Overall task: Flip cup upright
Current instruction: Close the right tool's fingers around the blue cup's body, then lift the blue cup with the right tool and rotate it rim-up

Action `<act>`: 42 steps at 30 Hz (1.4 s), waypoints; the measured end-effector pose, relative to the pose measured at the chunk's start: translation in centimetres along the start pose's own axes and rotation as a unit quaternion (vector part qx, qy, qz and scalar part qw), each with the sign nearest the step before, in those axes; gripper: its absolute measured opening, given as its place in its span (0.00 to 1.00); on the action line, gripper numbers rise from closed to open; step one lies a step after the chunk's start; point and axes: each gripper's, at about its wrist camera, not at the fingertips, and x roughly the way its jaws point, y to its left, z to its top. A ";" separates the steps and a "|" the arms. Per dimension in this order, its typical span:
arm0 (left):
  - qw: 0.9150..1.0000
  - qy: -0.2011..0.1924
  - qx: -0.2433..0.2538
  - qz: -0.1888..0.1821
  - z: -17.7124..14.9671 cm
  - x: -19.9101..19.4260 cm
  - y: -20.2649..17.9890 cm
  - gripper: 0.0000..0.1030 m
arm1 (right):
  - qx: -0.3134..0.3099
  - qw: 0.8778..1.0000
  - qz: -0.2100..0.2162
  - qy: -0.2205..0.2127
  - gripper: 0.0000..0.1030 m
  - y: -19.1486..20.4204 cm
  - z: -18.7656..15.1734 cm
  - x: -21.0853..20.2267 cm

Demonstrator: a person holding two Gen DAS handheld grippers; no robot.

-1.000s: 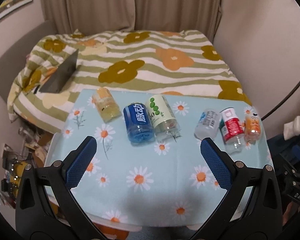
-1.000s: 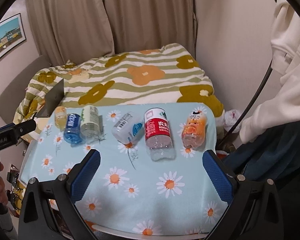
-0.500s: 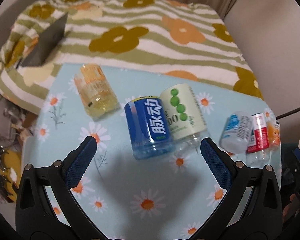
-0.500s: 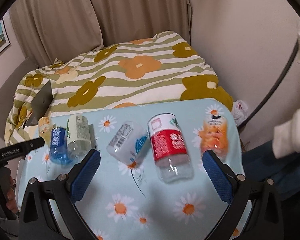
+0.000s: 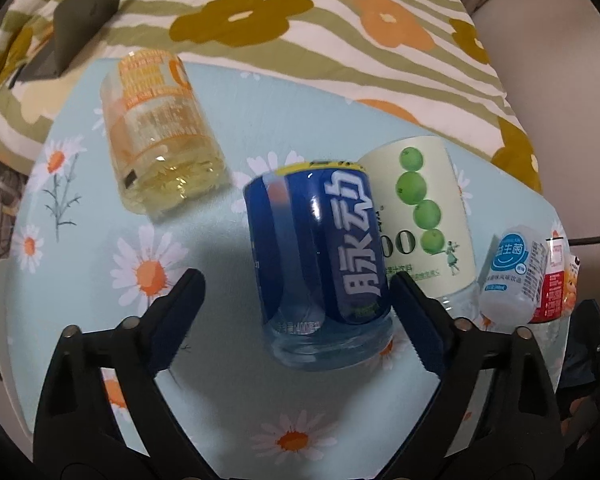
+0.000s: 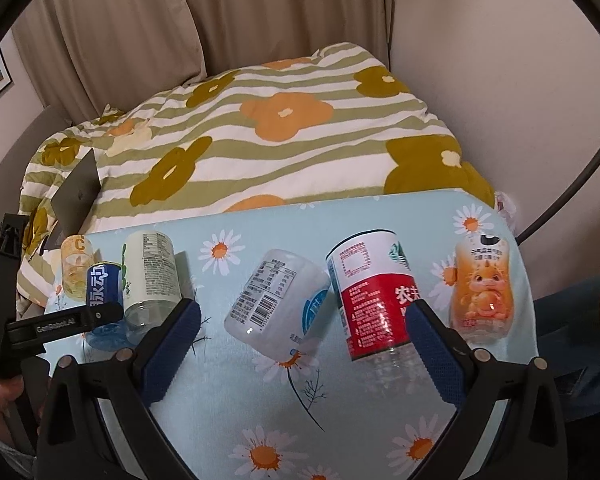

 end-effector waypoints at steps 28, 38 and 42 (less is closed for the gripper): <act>0.998 -0.061 0.021 0.009 -4.5 -5.4 -1.0 0.69 | -0.027 0.999 0.018 -0.025 0.99 0.4 -1.4 -3.2; 0.997 -0.069 0.044 0.004 -12.7 -7.8 -3.9 0.69 | -0.042 0.998 0.036 -0.039 0.99 -1.2 -5.6 -7.4; 0.997 -0.055 0.050 -0.001 -15.5 -6.9 -5.4 0.69 | -0.041 0.998 0.040 -0.034 0.99 -2.6 -8.2 -8.4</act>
